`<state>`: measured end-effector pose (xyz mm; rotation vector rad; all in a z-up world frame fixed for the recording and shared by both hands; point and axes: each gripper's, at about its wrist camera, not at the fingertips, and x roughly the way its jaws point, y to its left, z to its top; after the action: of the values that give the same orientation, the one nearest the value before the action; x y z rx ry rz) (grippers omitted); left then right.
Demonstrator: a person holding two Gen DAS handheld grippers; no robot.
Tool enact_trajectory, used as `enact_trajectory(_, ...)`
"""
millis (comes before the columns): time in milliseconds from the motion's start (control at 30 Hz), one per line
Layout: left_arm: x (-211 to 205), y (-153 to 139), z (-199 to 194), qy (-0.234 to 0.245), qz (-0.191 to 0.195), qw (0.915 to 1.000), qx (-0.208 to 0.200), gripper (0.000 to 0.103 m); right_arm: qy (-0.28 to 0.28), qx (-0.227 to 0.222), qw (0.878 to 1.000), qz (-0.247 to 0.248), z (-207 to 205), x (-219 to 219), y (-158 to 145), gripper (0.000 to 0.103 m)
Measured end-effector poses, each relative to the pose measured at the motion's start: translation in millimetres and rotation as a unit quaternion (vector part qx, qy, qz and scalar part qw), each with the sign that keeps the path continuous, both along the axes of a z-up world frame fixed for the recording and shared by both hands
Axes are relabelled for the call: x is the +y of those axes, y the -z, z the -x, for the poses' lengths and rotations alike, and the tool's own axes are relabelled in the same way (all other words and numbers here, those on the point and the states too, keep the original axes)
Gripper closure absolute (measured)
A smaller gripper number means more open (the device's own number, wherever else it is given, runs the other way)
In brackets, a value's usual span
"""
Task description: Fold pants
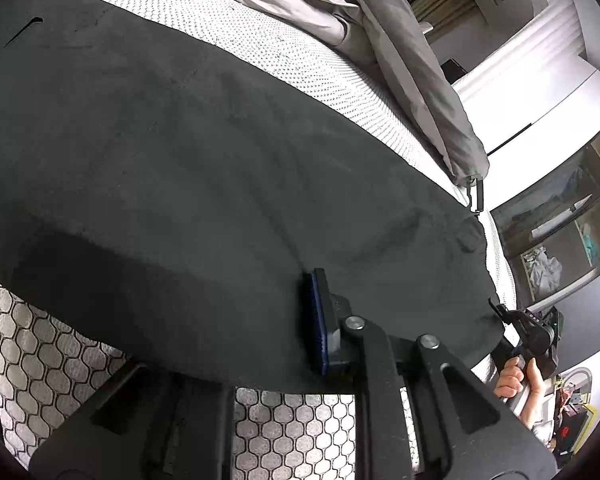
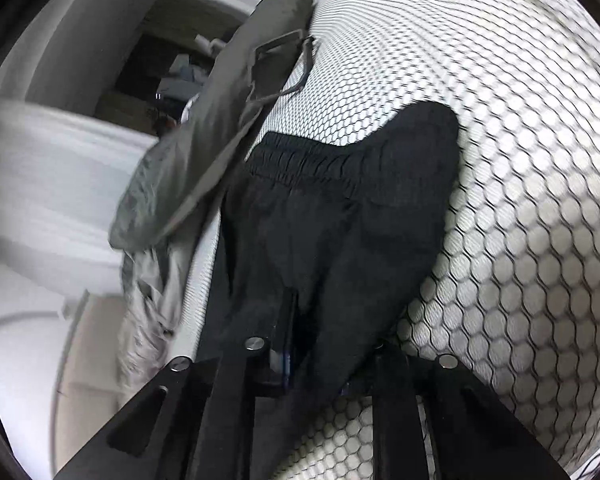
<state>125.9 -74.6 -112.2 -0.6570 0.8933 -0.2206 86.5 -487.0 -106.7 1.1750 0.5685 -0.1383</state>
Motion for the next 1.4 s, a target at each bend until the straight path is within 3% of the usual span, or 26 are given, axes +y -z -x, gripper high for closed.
enact_trajectory(133,24.2,-1.8,1.4,-0.013,0.028,0.9995,0.012,0.084,-0.014,0.012,0.999,0.043,-6.3,6.2,-12.3,0.087)
enact_trajectory(300,73.4,-0.6,3.6,-0.057,0.027,0.9979,0.013,0.082,-0.019,0.006,1.000,-0.010,-3.1,-0.4,3.1,0.085)
enact_trajectory(533,96.8,-2.9,6.4,-0.089,-0.016,0.9958,-0.009,0.090,-0.034,0.009,0.999,-0.006,8.7,1.3,6.7,0.085)
enact_trajectory(667,112.9,-1.6,5.8,-0.083,0.017,0.9964,0.007,0.087,-0.032,0.005,0.999,-0.019,9.2,-0.3,8.8,0.085)
enact_trajectory(833,162.6,-1.8,4.7,-0.146,0.024,0.9890,0.012,0.085,-0.033,0.006,0.999,-0.018,8.5,-0.2,8.4,0.085)
enact_trajectory(900,176.5,-1.0,5.8,-0.164,0.020,0.9863,0.010,0.089,-0.034,0.007,0.999,-0.018,10.0,0.4,9.0,0.085)
enact_trajectory(933,177.6,-0.9,5.3,-0.159,0.013,0.9871,0.010,0.089,-0.034,0.007,0.999,-0.017,10.4,1.1,8.6,0.085)
enact_trajectory(1000,168.6,-6.3,3.8,-0.136,-0.034,0.9901,0.008,0.089,-0.037,0.008,0.999,-0.016,11.4,3.0,7.8,0.085)
enact_trajectory(1067,170.3,-8.5,4.1,-0.129,-0.048,0.9905,0.004,0.089,-0.043,0.009,0.999,-0.016,13.2,5.6,7.0,0.085)
enact_trajectory(1233,192.8,-0.4,-1.0,-0.139,0.011,0.9902,0.012,0.089,-0.052,0.003,0.999,-0.013,17.8,13.4,5.1,0.085)
enact_trajectory(1400,195.0,-2.6,2.8,-0.142,-0.004,0.9899,0.003,0.089,-0.040,-0.001,0.999,-0.001,17.2,14.4,3.6,0.094)
